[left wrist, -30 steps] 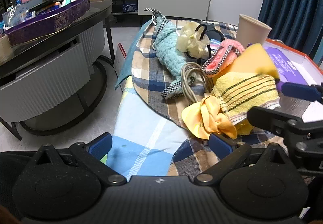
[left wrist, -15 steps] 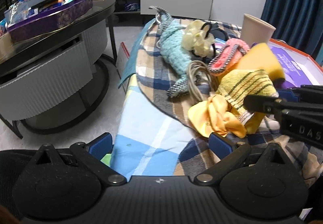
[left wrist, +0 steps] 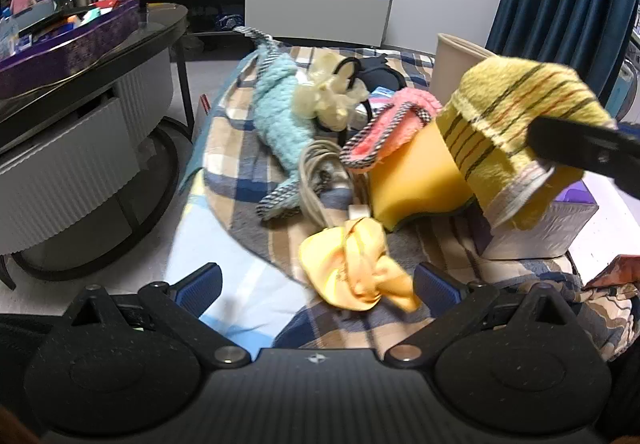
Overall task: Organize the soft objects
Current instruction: 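Grasp yellow striped towel with right tool while left tool grasps yellow cloth, then carry towel and yellow cloth in both tools over the orange-rimmed white box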
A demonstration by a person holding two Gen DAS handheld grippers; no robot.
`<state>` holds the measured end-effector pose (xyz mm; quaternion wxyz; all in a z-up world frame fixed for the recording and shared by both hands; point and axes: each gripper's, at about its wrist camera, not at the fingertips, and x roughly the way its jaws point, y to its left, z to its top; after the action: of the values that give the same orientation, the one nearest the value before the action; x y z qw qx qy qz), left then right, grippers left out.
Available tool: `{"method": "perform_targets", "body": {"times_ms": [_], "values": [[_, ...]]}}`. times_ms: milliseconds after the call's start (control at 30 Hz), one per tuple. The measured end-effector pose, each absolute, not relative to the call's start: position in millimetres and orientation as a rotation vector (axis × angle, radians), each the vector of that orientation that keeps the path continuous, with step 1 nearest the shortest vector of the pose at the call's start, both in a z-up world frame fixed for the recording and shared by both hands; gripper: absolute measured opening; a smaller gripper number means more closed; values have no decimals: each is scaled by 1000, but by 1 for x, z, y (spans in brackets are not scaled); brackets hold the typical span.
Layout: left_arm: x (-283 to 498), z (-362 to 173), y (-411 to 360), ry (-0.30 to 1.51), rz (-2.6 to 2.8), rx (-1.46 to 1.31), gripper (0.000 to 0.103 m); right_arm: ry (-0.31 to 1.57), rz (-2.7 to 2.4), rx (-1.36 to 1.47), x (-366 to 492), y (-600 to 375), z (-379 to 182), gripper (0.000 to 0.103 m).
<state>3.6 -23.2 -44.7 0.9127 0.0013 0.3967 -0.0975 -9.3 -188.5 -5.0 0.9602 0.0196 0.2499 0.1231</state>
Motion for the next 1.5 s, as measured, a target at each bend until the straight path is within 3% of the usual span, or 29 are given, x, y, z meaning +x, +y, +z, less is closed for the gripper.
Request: {"method": "perform_targets", "body": {"times_ms": [400, 500, 567, 633, 800, 1500], "values": [[14, -55, -38, 842, -160, 31, 103, 507, 225, 51, -15, -195, -5, 20], [17, -58, -38, 841, -151, 25, 99, 508, 225, 53, -16, -195, -6, 20], [18, -59, -38, 835, -161, 11, 91, 508, 224, 52, -15, -195, -6, 20], [19, -60, -36, 832, -168, -7, 69, 510, 222, 55, -16, -196, -7, 20], [13, -57, -30, 810, -196, -52, 32, 506, 212, 52, -15, -198, -7, 20], [0, -13, -9, 720, -266, -194, 28, 480, 182, 99, -24, -210, -4, 20]]}}
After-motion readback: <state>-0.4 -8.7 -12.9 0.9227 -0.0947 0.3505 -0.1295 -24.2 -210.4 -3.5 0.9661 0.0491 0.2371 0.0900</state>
